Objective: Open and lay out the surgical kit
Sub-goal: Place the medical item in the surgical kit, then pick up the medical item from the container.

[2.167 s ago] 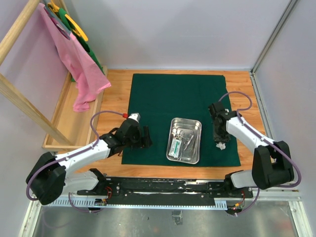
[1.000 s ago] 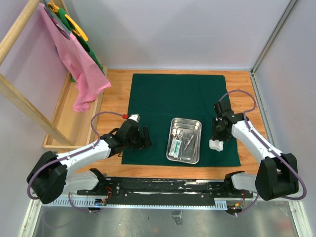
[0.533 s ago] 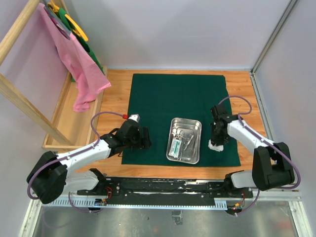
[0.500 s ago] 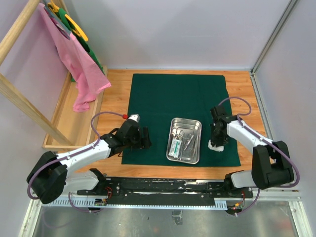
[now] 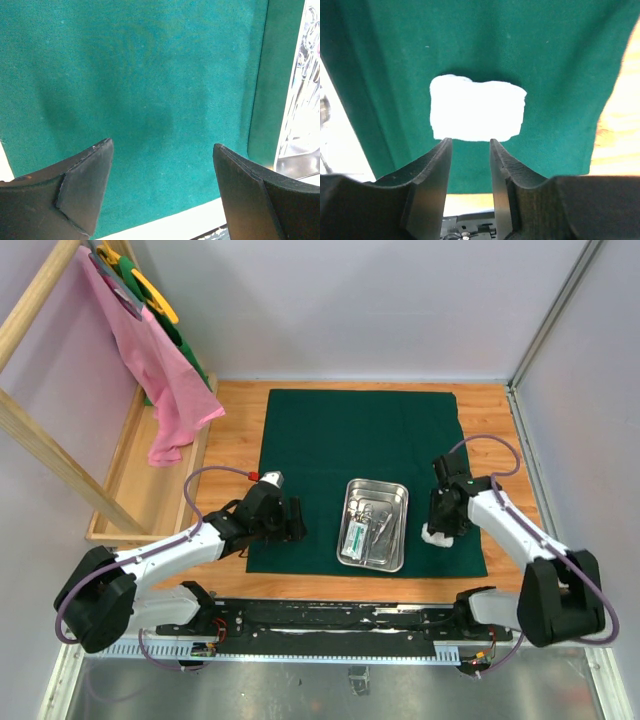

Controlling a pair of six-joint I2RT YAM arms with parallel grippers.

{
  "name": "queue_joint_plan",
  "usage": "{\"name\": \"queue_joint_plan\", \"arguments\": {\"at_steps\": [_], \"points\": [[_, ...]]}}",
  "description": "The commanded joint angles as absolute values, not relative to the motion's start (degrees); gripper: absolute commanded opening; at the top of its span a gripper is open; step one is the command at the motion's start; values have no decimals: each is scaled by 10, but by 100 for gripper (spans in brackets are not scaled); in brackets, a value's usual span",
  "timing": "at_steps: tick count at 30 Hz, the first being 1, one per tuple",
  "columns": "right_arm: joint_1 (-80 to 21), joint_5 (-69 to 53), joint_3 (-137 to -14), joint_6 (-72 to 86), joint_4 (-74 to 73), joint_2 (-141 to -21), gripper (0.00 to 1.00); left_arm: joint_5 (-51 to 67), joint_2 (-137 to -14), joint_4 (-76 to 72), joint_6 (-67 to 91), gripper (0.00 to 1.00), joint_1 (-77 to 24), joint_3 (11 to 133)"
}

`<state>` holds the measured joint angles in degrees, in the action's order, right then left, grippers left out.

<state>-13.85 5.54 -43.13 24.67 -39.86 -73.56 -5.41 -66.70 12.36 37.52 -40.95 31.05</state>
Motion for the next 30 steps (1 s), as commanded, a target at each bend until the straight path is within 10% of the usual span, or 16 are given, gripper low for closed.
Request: {"name": "queue_joint_plan", "arguments": {"at_steps": [1,30], "points": [[-137,65,-501,243,-477,-665,39,-59,-660,122,370,85,-404,317],[-238,-27,-634,167,-347,-946,40,-85,-630,175,402,83,-404,339]]}}
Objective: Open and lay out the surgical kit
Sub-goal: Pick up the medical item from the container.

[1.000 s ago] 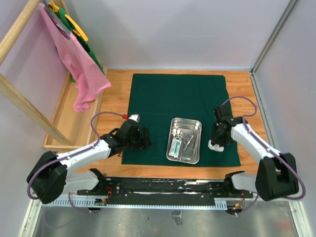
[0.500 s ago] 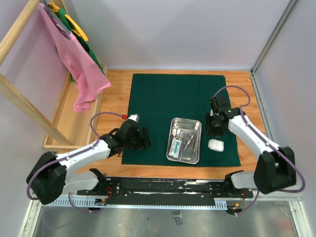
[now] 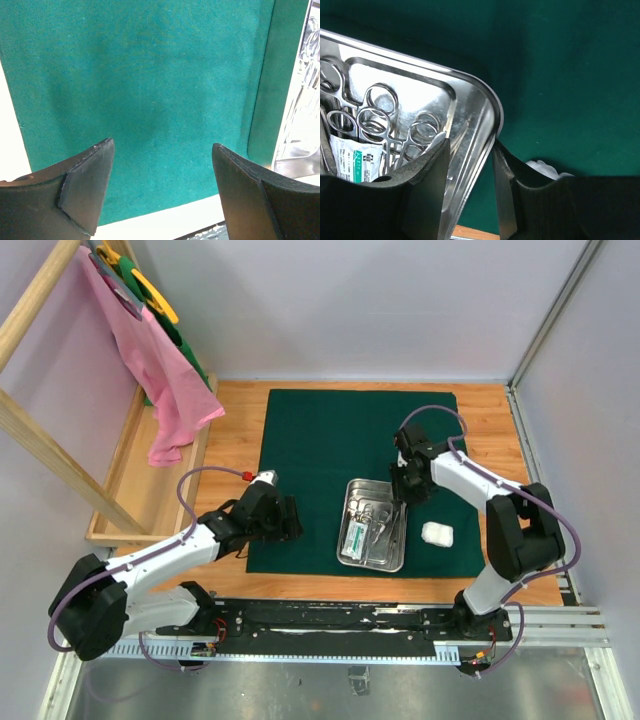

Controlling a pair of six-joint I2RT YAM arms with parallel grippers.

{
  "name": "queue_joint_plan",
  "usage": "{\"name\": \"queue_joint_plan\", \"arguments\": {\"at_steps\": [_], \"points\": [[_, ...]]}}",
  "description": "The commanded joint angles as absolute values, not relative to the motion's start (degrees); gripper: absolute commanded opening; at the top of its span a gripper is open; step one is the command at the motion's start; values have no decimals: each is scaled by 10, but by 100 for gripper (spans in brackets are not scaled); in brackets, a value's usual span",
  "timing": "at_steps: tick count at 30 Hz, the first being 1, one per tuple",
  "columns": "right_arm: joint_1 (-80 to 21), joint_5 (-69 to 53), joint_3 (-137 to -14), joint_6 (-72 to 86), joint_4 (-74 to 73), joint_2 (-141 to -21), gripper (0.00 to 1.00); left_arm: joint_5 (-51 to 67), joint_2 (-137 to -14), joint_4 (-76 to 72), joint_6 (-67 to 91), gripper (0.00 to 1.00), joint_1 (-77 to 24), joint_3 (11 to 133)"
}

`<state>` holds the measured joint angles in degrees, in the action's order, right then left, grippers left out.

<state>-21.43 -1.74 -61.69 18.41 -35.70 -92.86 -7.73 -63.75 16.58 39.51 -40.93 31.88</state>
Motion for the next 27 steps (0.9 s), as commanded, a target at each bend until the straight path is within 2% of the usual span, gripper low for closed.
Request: {"name": "queue_joint_plan", "arguments": {"at_steps": [1,11,17,22,27], "points": [[-244,-26,-634,167,-343,-948,40,-86,-630,175,401,83,-404,339],[-270,1,-652,149,-356,-918,44,-88,-638,179,398,83,-404,350],[-274,17,-647,166,-392,-825,47,-95,-633,184,397,83,-404,348],[-307,-52,-620,240,-377,-775,49,-111,-622,195,392,83,-404,347],[-340,-141,-545,358,-280,-772,47,-110,-584,209,393,84,-404,349]]}}
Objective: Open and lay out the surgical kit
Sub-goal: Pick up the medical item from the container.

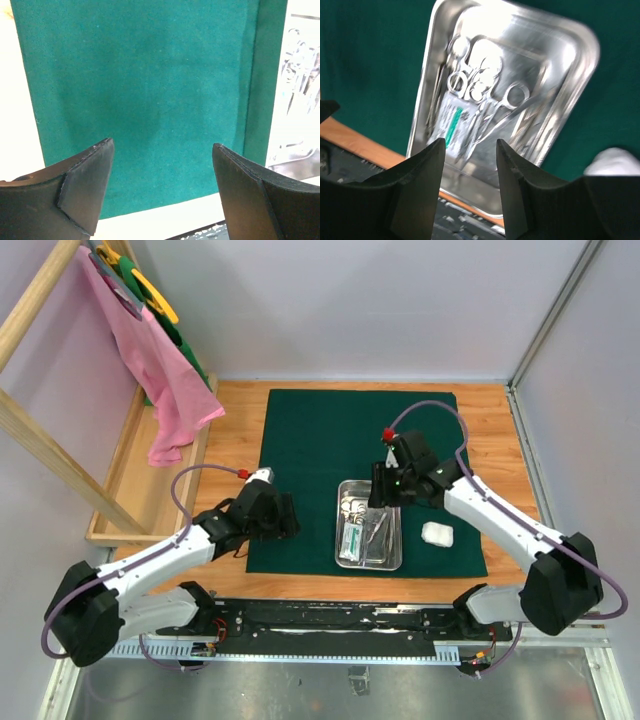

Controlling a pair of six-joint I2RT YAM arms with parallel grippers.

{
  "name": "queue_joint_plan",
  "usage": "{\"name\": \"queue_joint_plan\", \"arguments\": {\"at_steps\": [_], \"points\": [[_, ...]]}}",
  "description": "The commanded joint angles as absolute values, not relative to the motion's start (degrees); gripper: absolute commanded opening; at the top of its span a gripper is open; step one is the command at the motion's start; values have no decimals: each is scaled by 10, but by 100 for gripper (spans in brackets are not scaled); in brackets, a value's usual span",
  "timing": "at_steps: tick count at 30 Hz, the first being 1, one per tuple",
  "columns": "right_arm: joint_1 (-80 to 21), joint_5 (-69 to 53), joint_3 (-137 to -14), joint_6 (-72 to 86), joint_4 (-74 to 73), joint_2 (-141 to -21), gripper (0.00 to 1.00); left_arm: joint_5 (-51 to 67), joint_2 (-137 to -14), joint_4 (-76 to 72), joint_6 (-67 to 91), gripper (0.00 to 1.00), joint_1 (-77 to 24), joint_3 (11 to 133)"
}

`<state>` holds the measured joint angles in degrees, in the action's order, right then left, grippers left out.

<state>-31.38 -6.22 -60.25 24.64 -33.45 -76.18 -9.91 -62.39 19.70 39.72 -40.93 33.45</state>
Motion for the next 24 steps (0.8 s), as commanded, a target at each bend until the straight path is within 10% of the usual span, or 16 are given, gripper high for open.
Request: {"name": "queue_joint_plan", "arguments": {"at_steps": [1,24], "points": [[-345,-153,-534,374,-262,-774,46,-108,-574,212,393,84,-404,349],[-475,-38,-584,457,-285,-946,54,-76,-483,244,381,84,-404,341]]}}
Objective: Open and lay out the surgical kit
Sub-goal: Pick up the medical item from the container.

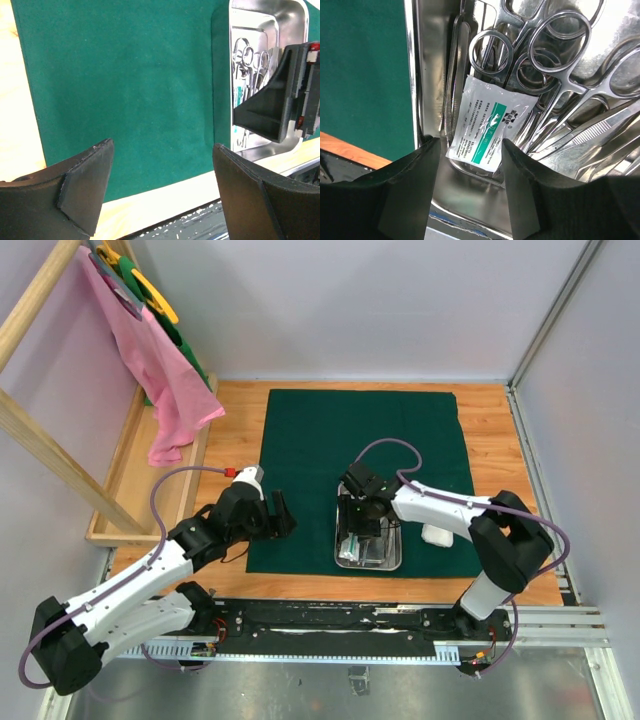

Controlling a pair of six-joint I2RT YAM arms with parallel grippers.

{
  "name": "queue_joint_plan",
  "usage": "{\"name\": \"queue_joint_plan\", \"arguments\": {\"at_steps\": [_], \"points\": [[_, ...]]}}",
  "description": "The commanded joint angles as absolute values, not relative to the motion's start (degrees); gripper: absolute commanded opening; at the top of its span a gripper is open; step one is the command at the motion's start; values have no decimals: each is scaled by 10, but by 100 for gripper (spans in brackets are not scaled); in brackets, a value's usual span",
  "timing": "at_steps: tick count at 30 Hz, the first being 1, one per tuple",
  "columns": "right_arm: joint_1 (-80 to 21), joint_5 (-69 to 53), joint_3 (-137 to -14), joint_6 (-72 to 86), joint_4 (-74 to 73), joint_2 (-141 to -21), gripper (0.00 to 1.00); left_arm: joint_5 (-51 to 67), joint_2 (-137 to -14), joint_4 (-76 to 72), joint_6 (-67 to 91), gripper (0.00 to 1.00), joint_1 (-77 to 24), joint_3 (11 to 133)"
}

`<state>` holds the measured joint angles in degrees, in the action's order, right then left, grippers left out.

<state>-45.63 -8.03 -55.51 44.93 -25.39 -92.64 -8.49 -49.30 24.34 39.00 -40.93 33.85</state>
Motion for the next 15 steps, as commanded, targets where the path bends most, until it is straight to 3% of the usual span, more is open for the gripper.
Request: {"name": "queue_joint_plan", "arguments": {"at_steps": [1,15], "points": [[-480,-30,-587,457,-289,-950,53,-76,-483,244,381,84,-404,341],[-491,12,-585,455,-307,-975,38,-72,-482,242,380,84,-404,338]]}}
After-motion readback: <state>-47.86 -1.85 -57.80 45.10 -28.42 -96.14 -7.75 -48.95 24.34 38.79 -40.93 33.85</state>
